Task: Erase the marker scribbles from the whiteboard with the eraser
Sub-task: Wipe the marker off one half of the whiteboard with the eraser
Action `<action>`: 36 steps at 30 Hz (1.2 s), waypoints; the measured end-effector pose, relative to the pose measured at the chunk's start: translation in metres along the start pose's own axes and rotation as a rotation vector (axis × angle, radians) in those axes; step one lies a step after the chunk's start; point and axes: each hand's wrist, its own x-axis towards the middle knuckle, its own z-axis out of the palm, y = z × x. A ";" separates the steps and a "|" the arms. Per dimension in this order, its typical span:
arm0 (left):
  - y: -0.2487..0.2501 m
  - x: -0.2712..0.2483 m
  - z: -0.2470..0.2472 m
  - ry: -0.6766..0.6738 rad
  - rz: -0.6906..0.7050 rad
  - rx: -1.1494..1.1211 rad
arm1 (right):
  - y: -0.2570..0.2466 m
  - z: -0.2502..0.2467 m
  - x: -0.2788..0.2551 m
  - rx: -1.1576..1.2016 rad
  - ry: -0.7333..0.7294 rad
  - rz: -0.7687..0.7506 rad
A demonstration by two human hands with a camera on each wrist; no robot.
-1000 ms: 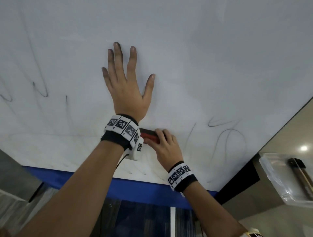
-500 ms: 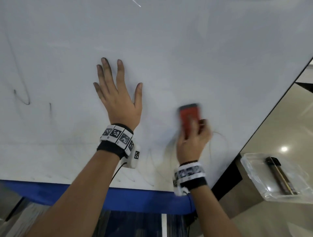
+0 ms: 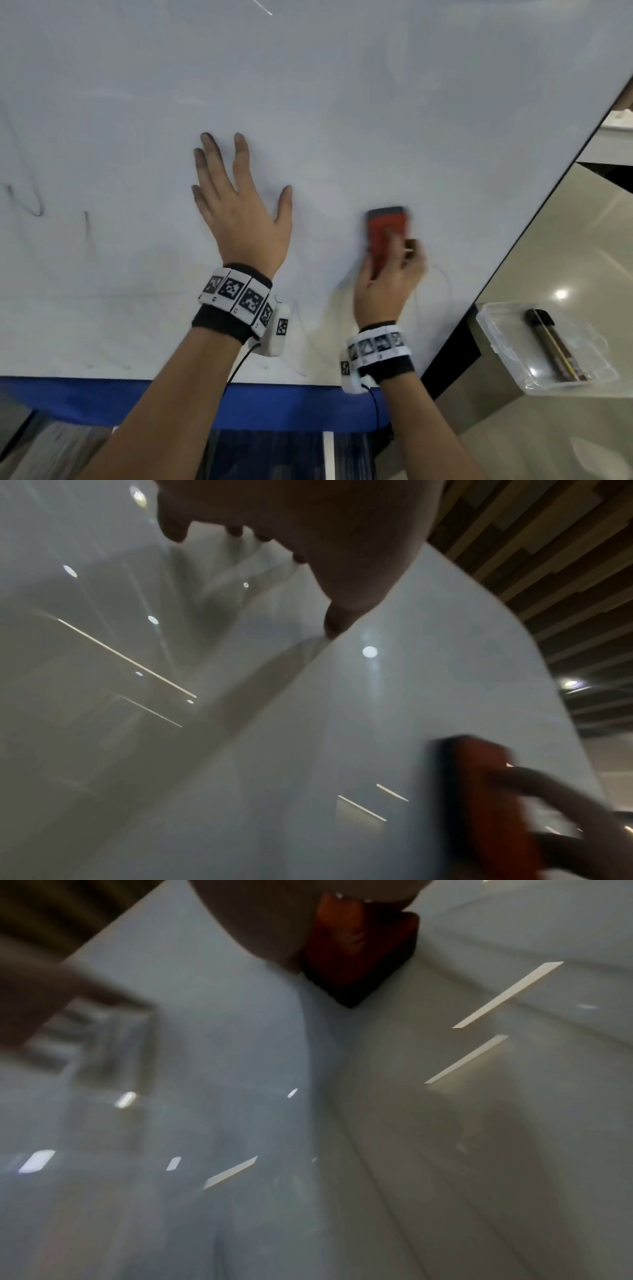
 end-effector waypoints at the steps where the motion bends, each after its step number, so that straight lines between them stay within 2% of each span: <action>1: 0.004 -0.001 -0.002 -0.014 0.001 -0.022 | -0.006 0.004 -0.017 -0.059 -0.103 -0.168; 3: 0.011 -0.001 -0.006 -0.015 0.077 -0.046 | -0.001 0.005 -0.031 -0.155 -0.230 -0.405; 4: 0.014 -0.001 -0.006 -0.014 0.152 -0.026 | 0.004 0.001 -0.026 -0.162 -0.243 -0.424; 6: 0.019 -0.004 0.000 -0.034 0.287 0.025 | 0.009 -0.009 -0.005 -0.089 -0.175 -0.281; 9: 0.026 -0.013 0.011 -0.101 0.270 0.087 | 0.001 -0.023 0.042 0.033 0.042 0.047; 10: 0.027 -0.017 0.014 -0.110 0.246 0.100 | -0.007 -0.024 0.054 0.038 0.068 0.067; 12: 0.029 -0.021 0.019 -0.111 0.230 0.117 | -0.017 -0.020 0.062 -0.004 0.037 -0.051; 14: 0.028 -0.022 0.022 -0.106 0.234 0.132 | -0.004 -0.017 0.053 -0.071 0.002 -0.193; 15: 0.026 -0.023 0.024 -0.105 0.236 0.140 | 0.012 -0.018 0.044 -0.090 0.001 -0.189; 16: 0.025 -0.023 0.026 -0.102 0.239 0.149 | 0.032 -0.019 0.032 -0.084 0.010 -0.111; 18: 0.022 -0.023 0.029 -0.104 0.243 0.169 | 0.077 -0.026 0.003 -0.018 0.055 0.228; 20: 0.022 -0.023 0.031 -0.107 0.245 0.176 | 0.108 -0.035 -0.022 0.080 0.183 0.543; 22: 0.022 -0.024 0.031 -0.109 0.244 0.172 | 0.115 -0.039 -0.030 0.168 0.308 0.669; 24: 0.023 -0.026 0.032 -0.096 0.243 0.165 | 0.106 -0.033 -0.022 0.177 0.381 0.655; 26: 0.024 -0.029 0.033 -0.082 0.233 0.150 | 0.087 -0.022 -0.018 0.149 0.306 0.567; 28: 0.026 -0.031 0.036 -0.064 0.228 0.133 | 0.057 -0.012 -0.024 0.101 0.113 0.357; 30: 0.027 -0.032 0.039 -0.045 0.219 0.119 | 0.035 -0.006 -0.037 0.026 -0.110 0.060; 32: 0.027 -0.033 0.041 -0.032 0.211 0.108 | 0.036 -0.008 -0.042 -0.073 -0.232 -0.222; 33: 0.027 -0.034 0.042 -0.026 0.213 0.104 | 0.043 -0.013 -0.037 -0.106 -0.245 -0.294; 34: 0.026 -0.035 0.043 -0.022 0.217 0.102 | 0.053 -0.018 -0.031 -0.113 -0.234 -0.284; 36: 0.025 -0.036 0.044 -0.021 0.222 0.097 | 0.073 -0.032 -0.021 -0.057 -0.131 -0.034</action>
